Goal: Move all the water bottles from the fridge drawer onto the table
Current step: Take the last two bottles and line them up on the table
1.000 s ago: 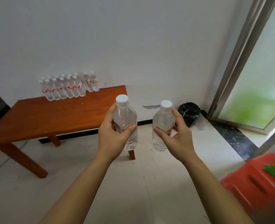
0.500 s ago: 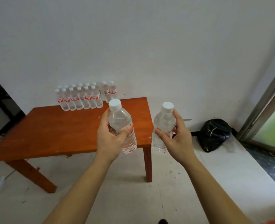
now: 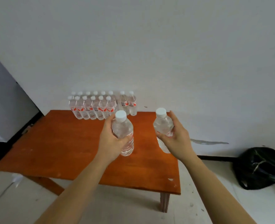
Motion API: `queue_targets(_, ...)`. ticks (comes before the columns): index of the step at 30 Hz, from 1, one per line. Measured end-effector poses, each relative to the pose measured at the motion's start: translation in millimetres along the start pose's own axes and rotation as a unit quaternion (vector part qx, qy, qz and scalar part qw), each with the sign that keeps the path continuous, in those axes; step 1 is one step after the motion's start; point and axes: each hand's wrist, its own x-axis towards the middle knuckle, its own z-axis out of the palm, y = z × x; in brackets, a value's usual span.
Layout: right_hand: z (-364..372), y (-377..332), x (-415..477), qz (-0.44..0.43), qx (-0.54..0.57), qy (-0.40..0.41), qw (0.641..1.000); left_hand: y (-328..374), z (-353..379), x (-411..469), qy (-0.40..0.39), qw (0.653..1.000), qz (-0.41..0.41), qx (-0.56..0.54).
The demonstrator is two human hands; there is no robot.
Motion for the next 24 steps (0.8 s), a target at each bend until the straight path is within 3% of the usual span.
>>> queue_targets(9, 91, 48, 123, 0.049, -0.024, -0.061, 0.997, -103, 8, 151, -0.024, 0.999, -0.034, 0.024)
queue_targets(19, 192, 90, 251, 0.132, -0.216, -0.091, 0.963, -221, 28, 329, -0.114, 0.982, -0.019, 0.149)
queue_targets(24, 232, 116, 302, 0.156, -0.253, -0.110, 0.949, -257, 40, 382, -0.132, 0.972, -0.032, 0.190)
